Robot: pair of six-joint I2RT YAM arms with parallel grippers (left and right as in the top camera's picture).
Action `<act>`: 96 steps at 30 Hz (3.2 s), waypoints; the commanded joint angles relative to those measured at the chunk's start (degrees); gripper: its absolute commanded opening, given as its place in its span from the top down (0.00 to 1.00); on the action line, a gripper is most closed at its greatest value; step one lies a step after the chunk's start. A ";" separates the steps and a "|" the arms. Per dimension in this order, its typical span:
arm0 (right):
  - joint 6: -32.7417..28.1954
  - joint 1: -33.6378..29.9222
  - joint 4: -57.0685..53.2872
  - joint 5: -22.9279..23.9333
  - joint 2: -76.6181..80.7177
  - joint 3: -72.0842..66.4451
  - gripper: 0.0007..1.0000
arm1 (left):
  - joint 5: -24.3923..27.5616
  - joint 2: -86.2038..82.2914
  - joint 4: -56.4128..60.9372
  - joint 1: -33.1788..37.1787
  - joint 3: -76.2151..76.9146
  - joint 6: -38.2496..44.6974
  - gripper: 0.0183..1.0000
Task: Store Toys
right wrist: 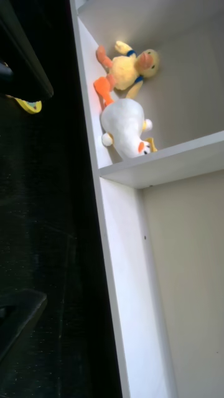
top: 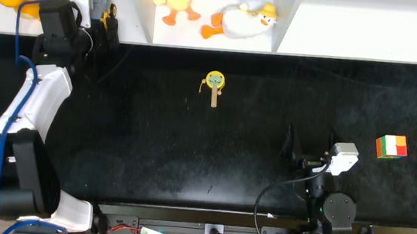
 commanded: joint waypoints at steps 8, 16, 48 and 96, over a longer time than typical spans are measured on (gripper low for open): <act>0.39 0.33 0.24 0.24 -0.52 -0.74 0.00 | -0.68 -12.72 -12.07 -2.89 1.86 -0.39 0.00; 0.39 0.33 0.24 0.24 -0.52 -0.74 0.01 | -8.83 -32.92 -38.40 -10.67 1.38 -6.49 0.00; 0.39 0.33 0.24 0.24 -0.52 -0.74 0.00 | -20.02 -62.42 -66.49 -20.06 -11.23 -16.92 0.00; 0.39 0.33 0.24 0.24 -0.52 -0.74 0.00 | -14.75 -97.55 -0.26 -1.33 -62.82 -11.76 0.00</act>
